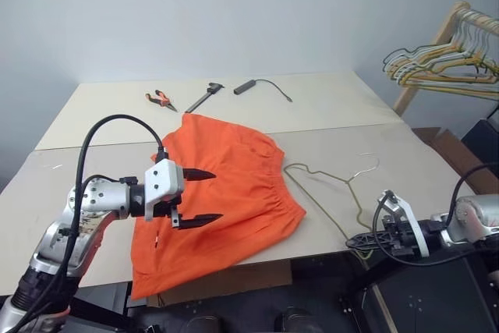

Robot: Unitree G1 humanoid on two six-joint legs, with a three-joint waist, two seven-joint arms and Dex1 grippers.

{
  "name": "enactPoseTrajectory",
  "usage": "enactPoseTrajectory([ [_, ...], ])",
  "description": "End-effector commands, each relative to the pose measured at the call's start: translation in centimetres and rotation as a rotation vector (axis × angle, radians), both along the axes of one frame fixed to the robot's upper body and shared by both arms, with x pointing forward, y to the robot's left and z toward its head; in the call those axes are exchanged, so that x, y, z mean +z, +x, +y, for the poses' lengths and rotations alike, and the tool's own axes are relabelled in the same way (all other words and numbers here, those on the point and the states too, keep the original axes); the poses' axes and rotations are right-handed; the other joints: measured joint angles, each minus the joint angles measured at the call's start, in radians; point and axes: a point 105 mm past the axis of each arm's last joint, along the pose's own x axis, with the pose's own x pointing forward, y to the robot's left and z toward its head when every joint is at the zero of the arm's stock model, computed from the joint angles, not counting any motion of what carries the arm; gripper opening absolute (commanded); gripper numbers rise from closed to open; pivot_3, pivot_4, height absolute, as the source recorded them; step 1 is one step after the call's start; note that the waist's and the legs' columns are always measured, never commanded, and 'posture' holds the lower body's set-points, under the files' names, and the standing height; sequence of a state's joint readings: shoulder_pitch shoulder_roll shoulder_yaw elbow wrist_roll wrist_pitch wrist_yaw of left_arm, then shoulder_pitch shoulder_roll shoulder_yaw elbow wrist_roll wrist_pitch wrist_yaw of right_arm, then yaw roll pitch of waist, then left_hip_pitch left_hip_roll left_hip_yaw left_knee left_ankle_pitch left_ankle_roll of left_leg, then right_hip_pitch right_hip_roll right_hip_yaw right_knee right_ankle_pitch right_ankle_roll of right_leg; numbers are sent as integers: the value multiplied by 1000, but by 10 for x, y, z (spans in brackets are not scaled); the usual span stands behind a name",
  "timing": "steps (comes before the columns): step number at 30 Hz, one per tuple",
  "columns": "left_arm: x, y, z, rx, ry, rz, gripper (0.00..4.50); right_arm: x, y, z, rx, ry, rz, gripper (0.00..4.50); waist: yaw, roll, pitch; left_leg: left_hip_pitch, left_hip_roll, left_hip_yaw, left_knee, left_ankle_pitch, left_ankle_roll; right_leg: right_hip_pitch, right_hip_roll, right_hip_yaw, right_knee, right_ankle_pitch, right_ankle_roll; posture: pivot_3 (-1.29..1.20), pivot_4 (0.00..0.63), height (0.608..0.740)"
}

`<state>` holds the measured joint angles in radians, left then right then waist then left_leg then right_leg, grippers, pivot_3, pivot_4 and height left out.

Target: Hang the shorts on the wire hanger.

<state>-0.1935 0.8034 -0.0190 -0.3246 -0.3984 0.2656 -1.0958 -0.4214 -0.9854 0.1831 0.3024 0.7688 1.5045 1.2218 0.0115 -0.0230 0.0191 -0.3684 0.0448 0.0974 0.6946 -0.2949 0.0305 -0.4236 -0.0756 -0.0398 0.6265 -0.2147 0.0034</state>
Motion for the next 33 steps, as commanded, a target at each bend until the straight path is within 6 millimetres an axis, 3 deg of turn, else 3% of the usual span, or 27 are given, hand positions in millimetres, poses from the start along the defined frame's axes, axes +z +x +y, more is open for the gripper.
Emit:
enactPoseTrajectory([
  [1,10,1,-1,4,-4,-48,4470,15,7,9,49,45,-73,0,1,0,0,0,0,0,0,0,0,0,0,0,0,0,0,39,0,740],
  [16,4,4,-2,34,4,-58,4470,15,9,20,179,87,-104,0,2,0,0,0,0,0,0,0,0,0,0,0,0,0,0,59,0,740],
  [26,5,7,-4,49,-3,-68,4470,8,39,17,165,-17,-120,0,6,0,0,0,0,0,1,0,0,0,0,0,1,0,0,74,0,740],
  [33,1,5,-5,57,-1,-70,4470,9,43,7,143,-44,-124,0,17,1,0,0,-1,0,1,0,0,0,0,0,1,0,0,72,0,740],
])
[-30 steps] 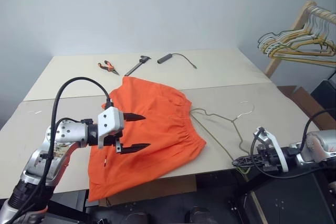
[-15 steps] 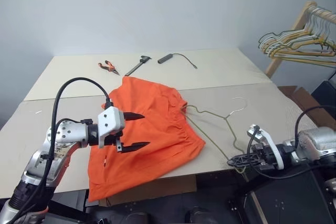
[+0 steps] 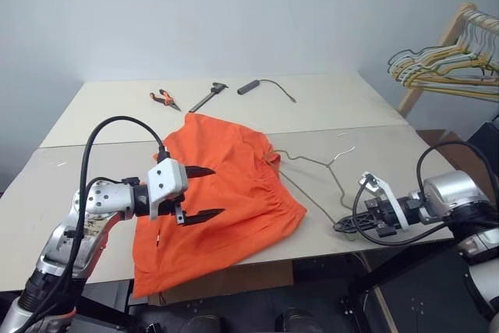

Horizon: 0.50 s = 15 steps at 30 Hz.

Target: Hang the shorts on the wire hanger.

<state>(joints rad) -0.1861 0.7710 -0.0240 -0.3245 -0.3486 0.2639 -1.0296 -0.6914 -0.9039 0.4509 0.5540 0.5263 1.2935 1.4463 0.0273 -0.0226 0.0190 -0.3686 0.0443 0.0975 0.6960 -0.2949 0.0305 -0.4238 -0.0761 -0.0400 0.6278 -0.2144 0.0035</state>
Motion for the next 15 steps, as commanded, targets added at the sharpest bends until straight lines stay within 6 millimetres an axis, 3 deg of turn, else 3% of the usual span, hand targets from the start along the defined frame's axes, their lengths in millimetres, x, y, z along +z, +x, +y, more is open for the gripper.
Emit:
enactPoseTrajectory([
  [1,5,-2,-5,-12,2,-40,4470,10,4,-3,6,17,-36,0,2,0,0,0,0,0,0,0,0,0,0,0,0,0,0,72,0,740],
  [15,4,-2,-7,-24,-3,-38,4470,29,-10,-16,-52,101,-79,0,12,1,0,0,0,0,0,0,0,0,0,0,0,0,0,46,0,740],
])
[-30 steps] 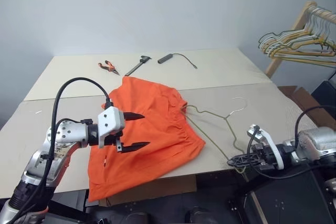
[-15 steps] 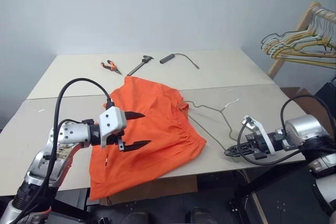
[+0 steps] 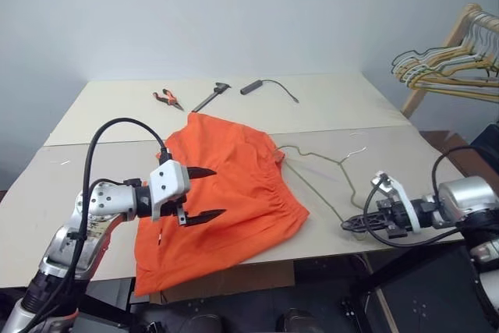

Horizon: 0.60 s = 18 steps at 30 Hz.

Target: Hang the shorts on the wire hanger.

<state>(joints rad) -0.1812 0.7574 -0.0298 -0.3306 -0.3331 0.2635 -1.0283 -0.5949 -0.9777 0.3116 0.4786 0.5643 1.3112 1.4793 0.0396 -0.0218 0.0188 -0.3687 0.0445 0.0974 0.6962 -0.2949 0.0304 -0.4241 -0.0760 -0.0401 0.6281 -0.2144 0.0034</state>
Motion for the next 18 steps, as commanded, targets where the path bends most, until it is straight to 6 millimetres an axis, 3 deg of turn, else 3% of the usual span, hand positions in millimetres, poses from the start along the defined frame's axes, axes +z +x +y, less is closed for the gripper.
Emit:
enactPoseTrajectory([
  [1,7,-1,-5,-24,-5,-38,4470,10,-4,0,11,28,-23,0,0,0,0,0,0,0,0,0,0,0,0,0,0,0,0,45,0,740],
  [8,6,0,-6,-32,-3,-37,4470,-2,-21,0,40,-1,34,0,-2,0,0,0,0,0,0,0,0,0,0,0,0,0,0,48,0,740],
  [18,4,-1,-6,-27,6,-37,4470,-11,-21,4,69,-25,56,0,-1,0,0,0,0,0,0,0,0,0,0,0,0,0,0,59,0,740],
])
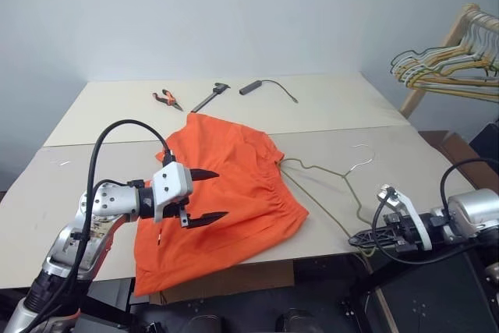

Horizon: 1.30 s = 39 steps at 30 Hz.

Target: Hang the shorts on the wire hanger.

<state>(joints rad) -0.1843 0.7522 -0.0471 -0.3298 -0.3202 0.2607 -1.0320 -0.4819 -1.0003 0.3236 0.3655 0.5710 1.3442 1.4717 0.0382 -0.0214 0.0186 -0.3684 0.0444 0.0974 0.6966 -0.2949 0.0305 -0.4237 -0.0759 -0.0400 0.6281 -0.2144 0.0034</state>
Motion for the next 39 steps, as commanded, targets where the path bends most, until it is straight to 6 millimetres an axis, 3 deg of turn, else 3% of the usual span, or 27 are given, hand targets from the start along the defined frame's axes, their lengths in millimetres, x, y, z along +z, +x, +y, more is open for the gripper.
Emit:
enactPoseTrajectory([
  [1,7,0,-3,-14,-3,-42,4470,6,6,3,28,4,-26,0,0,0,0,0,0,0,0,0,0,0,0,0,0,0,0,59,0,740],
  [19,5,-2,0,14,9,-48,4470,13,31,24,117,60,-24,0,4,0,0,0,0,0,0,0,0,0,0,0,0,0,0,103,0,740],
  [27,3,-3,-1,21,11,-49,4470,16,59,37,60,82,-35,0,3,1,0,0,0,0,0,0,0,-1,1,0,2,0,0,117,0,740],
  [39,2,-4,-1,30,17,-49,4470,14,77,52,48,87,-68,0,13,1,0,-1,0,0,0,0,0,-1,0,0,2,0,0,131,0,740],
])
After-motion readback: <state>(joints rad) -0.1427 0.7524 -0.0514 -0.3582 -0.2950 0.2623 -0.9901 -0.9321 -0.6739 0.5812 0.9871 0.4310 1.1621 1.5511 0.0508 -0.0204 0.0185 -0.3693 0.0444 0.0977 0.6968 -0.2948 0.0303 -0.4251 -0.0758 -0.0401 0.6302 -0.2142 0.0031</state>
